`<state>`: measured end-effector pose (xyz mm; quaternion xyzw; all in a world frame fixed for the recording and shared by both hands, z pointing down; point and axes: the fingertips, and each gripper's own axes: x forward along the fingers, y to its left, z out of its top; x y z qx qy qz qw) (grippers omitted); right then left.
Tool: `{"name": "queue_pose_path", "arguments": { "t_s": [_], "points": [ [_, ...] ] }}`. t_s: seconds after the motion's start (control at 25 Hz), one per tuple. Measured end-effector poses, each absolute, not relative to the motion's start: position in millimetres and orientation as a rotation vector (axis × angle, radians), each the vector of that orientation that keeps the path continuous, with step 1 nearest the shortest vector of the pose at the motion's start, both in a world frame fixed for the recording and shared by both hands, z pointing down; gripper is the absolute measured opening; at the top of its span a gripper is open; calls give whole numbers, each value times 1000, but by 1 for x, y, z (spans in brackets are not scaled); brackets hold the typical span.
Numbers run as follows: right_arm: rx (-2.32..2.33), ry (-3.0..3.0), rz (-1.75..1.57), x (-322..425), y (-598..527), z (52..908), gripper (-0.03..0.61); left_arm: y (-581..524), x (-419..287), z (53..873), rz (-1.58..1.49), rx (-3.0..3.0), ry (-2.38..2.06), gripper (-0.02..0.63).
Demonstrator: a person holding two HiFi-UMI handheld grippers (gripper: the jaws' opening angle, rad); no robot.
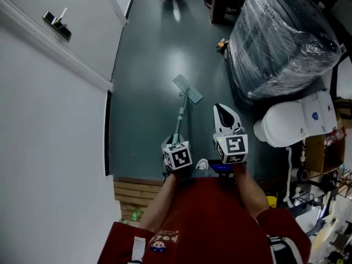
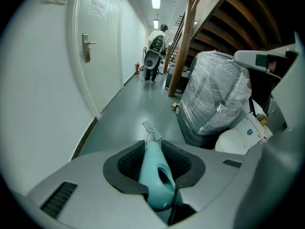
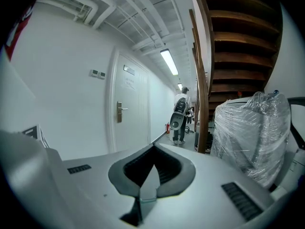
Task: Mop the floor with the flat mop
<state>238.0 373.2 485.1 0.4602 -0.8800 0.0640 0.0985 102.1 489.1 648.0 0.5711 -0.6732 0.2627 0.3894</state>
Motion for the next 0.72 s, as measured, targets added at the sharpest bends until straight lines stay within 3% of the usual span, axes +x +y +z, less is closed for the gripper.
{"name": "queue_pose_path", "arguments": {
  "t_s": [0.72],
  "points": [
    [1399,-2610,164,272,398,473,18,509,120,649,688,1451,-1719,121]
  ]
}}
